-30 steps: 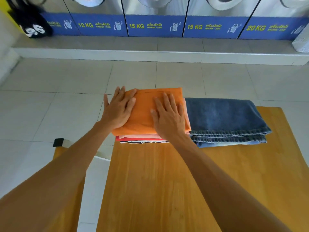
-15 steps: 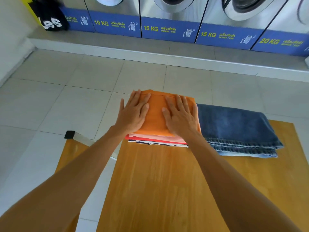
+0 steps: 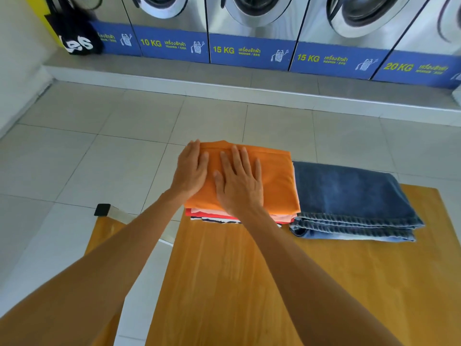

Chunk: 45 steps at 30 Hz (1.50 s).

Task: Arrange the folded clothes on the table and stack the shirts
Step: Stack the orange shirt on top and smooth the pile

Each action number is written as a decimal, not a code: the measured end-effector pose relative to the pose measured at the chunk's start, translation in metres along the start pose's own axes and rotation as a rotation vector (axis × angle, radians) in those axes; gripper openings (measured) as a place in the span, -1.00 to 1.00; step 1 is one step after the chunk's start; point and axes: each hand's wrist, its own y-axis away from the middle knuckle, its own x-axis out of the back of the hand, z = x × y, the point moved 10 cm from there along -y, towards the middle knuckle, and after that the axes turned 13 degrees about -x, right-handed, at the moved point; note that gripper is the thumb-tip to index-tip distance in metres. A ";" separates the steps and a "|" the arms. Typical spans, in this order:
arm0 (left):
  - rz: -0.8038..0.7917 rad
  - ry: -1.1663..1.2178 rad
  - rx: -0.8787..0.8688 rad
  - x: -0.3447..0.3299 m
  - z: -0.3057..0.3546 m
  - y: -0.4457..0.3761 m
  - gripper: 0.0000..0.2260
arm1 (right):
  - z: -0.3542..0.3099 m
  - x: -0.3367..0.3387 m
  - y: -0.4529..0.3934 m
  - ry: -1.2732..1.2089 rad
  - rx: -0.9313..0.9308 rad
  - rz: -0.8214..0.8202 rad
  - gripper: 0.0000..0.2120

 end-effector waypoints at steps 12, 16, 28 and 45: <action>0.153 0.224 0.524 0.017 -0.037 -0.017 -0.68 | 0.010 -0.005 0.011 0.020 -0.079 0.030 -0.32; 0.239 -0.069 0.274 0.043 0.003 -0.020 -0.61 | 0.031 0.025 0.009 -0.139 -0.180 0.089 -0.35; -0.076 -0.561 -0.172 -0.041 0.069 0.030 -0.46 | 0.163 0.042 0.035 -0.269 -0.682 0.020 -0.57; 0.295 -0.147 0.337 0.032 0.002 0.052 -0.53 | 0.155 0.073 0.008 -0.368 -0.615 0.209 -0.52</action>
